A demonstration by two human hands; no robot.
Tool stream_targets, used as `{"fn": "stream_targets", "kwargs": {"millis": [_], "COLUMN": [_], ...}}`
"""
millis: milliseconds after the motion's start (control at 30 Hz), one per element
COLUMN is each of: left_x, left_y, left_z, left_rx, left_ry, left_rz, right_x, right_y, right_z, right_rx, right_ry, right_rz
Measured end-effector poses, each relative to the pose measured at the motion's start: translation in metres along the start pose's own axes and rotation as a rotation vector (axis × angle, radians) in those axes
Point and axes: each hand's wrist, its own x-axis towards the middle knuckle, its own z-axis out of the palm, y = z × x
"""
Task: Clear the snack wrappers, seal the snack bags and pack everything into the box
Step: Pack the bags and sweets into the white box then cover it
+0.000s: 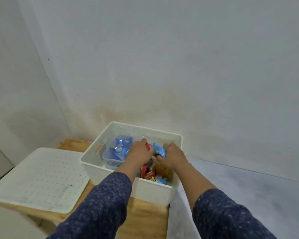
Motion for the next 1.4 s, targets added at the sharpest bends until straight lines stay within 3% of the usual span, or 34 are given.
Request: {"fn": "stream_targets", "kwargs": {"millis": [100,167,333,533,933,1200,1400], "left_x": [0.01,0.014,0.019,0.016,-0.078,-0.169,-0.186], "left_y": [-0.017,-0.022,-0.022,-0.028,-0.113,-0.203,-0.272], "left_z": [0.006,0.009,-0.002,-0.044,-0.124,-0.137,-0.118], "left_rx": [0.109,0.159,0.411,0.477,0.439,0.416,0.274], "left_ry": [-0.225,-0.273,-0.232,-0.134,0.047,0.057,0.002], "left_rz": [0.011,0.052,0.196,0.158,-0.269,-0.61,-0.721], "right_x": [0.004,0.004,0.004,0.003,-0.006,-0.038,-0.037], "right_y": [-0.012,-0.016,-0.022,-0.042,-0.137,-0.216,-0.252], "right_z": [0.007,0.006,-0.01,-0.04,-0.038,0.034,0.112], "right_rx": [0.009,-0.02,-0.129,-0.233,-0.298,-0.271,-0.307], "right_ry": [-0.172,-0.224,-0.248,-0.229,-0.277,-0.405,-0.543], "right_rz": [0.035,0.068,0.123,0.059,-0.312,-0.586,-0.634]}}
